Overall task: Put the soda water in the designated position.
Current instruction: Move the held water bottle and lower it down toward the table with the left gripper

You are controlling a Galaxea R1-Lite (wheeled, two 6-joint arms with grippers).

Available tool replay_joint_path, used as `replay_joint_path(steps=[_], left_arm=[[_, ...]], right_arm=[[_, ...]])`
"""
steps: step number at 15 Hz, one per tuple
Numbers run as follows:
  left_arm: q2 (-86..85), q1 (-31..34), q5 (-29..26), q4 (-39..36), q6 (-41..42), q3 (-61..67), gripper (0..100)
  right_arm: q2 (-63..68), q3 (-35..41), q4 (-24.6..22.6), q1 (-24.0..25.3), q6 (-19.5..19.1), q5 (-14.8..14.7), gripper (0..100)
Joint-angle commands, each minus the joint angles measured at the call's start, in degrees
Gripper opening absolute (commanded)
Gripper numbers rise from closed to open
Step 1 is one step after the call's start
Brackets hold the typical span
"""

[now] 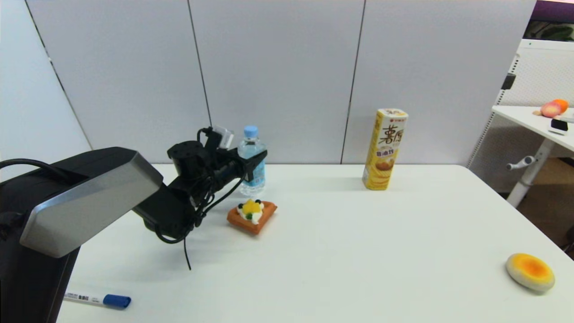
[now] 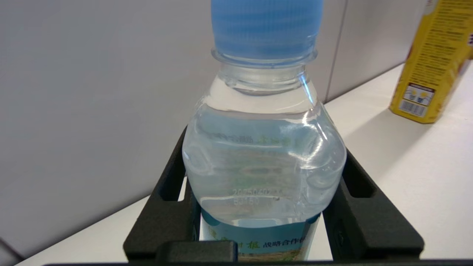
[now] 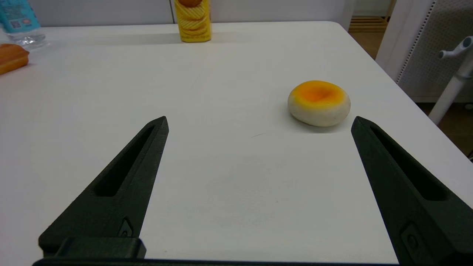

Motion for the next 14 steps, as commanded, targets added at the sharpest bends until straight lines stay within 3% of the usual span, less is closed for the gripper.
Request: replay_joint_path(steps=[1, 14], left_arm=[[0.57, -0.25, -0.16, -0.65, -0.01, 0.04, 0], [1.28, -0.34, -0.16, -0.83, -0.09, -0.05, 0]], right_arm=[[-0.01, 0.00, 0.00, -0.01, 0.02, 0.00, 100], [-0.01, 0.00, 0.00, -0.01, 0.02, 0.00, 100]])
